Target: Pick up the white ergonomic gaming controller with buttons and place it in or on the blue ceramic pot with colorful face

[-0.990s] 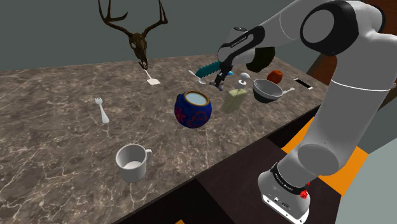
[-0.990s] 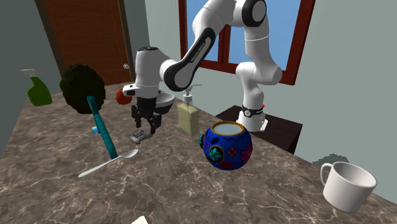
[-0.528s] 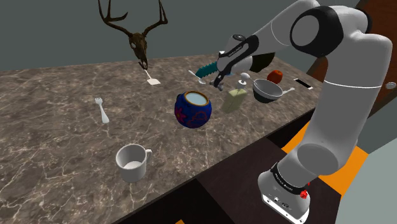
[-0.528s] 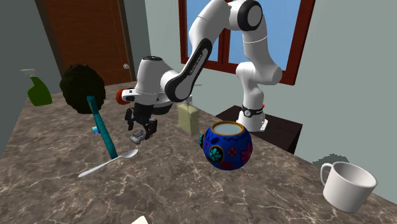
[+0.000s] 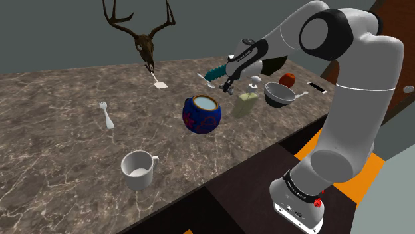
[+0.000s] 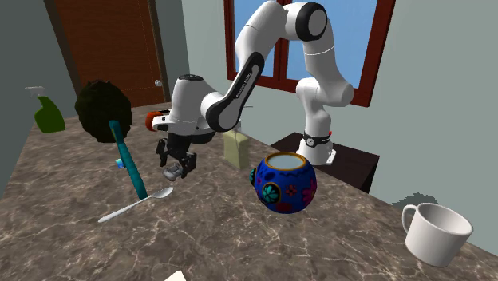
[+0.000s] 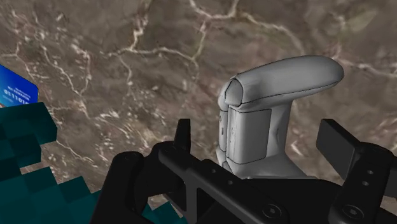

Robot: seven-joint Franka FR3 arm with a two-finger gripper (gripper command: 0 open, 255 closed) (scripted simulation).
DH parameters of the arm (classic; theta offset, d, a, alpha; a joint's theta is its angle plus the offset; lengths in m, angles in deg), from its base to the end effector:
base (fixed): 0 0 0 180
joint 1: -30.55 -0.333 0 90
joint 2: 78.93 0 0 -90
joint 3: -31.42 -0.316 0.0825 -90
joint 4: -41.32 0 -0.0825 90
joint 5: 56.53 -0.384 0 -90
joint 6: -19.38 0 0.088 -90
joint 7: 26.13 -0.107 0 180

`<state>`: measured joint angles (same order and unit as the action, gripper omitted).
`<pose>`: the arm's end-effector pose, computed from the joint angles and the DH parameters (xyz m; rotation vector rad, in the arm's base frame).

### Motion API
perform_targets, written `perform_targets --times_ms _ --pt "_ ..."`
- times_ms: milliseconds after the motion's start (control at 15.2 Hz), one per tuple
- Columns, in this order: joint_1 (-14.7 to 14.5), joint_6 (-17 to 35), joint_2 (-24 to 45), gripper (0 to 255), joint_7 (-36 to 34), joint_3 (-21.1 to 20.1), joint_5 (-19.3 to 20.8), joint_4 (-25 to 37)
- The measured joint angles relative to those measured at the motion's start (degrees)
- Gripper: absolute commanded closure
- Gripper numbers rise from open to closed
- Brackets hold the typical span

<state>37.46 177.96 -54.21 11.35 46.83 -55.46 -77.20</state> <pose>0.5736 -0.2281 0.2562 2.8509 0.4607 0.2708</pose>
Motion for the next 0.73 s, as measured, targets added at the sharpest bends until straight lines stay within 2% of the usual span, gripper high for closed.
perform_targets --times_ms 66,132,726 --pt "0.0 0.0 0.0 0 0.0 0.0 0.0 0.0" --pt "0.0 0.0 0.0 255 0.0 0.0 0.0 0.0" --pt "0.0 0.0 0.0 255 0.0 0.0 0.0 0.0"
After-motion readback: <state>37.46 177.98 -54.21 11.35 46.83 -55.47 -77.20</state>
